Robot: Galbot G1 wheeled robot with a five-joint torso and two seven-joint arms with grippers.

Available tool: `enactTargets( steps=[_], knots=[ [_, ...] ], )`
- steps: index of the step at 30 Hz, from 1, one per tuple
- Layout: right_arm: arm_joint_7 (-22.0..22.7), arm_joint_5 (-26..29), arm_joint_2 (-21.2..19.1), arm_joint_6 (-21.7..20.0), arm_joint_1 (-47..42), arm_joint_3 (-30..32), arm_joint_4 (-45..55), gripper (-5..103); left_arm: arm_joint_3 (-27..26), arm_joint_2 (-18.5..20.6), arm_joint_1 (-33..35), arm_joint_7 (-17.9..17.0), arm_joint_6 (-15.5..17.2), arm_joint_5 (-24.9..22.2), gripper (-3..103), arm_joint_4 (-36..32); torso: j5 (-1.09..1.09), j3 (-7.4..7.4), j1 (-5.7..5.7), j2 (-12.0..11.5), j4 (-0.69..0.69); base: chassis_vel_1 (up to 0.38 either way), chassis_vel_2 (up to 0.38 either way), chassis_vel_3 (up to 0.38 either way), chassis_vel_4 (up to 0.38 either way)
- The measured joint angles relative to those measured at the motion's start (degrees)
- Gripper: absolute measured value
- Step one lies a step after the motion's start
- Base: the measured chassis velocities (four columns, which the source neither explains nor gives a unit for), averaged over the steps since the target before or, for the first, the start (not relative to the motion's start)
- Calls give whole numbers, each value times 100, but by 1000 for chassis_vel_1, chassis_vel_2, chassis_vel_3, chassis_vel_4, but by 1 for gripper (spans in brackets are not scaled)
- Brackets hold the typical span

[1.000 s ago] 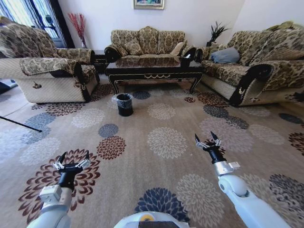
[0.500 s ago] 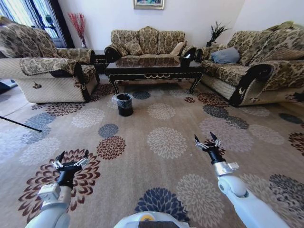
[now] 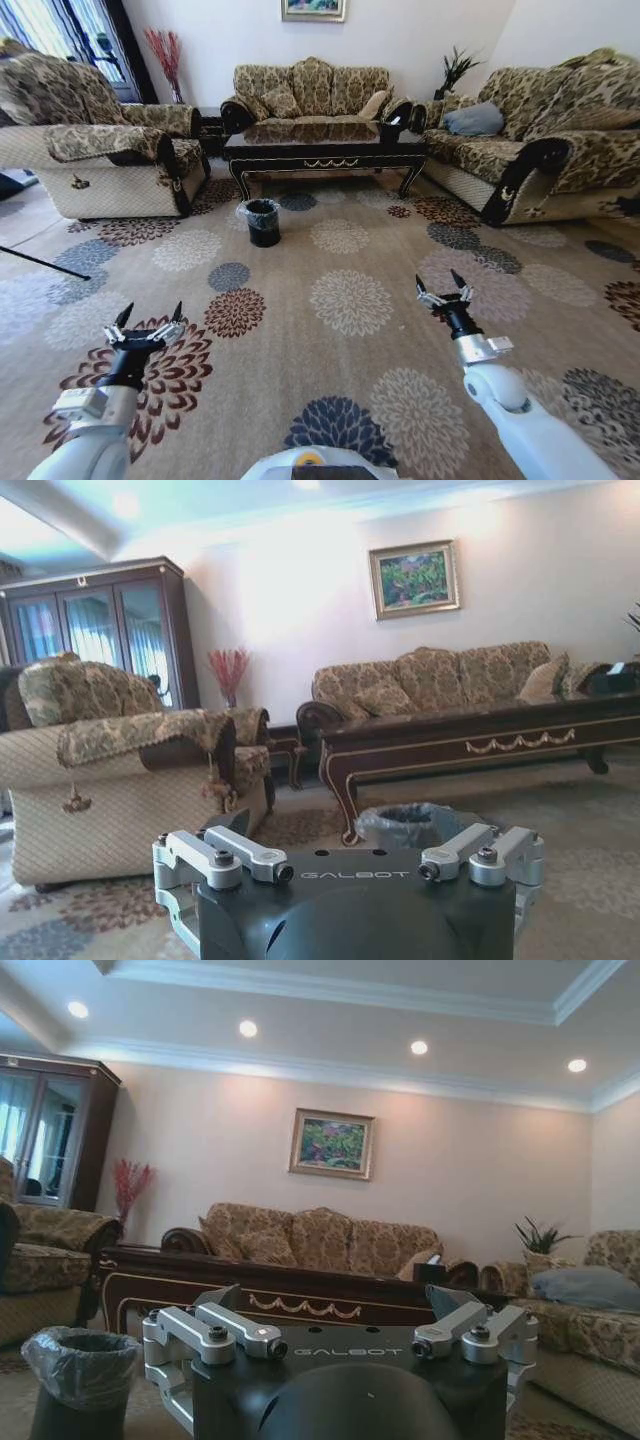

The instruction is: Move to the front of the table and pick up the trash from the floor, then place it into the trash bin.

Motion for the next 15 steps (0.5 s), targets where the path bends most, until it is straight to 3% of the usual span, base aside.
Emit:
enactTargets(
  steps=[1, 5, 6, 11, 15],
  knots=[
    [0, 0, 0, 0, 0, 0, 0, 100, 0, 0, 0, 0, 0, 0, 100, 0, 0, 0, 0, 0, 0, 0, 0, 0, 0],
    [413, 87, -101, -795, -195, 283, 669, 100, -375, 95, -108, 54, 98, -279, 100, -26, -1, 94, 22, 116, 0, 0, 0, 0, 0],
    [413, 87, -101, -795, -195, 283, 669, 100, -375, 95, -108, 54, 98, -279, 100, -26, -1, 94, 22, 116, 0, 0, 0, 0, 0],
    [546, 197, -244, -1659, -448, 569, 1236, 100, -851, 291, -252, 178, 190, -581, 100, 26, -1, 208, 51, 259, 1, 0, 0, 0, 0],
    [504, 215, -310, -2072, -581, 805, 1464, 100, -1134, 433, -361, 250, 283, -796, 100, 95, 0, 275, 76, 352, 0, 0, 0, 0, 0]
  ],
)
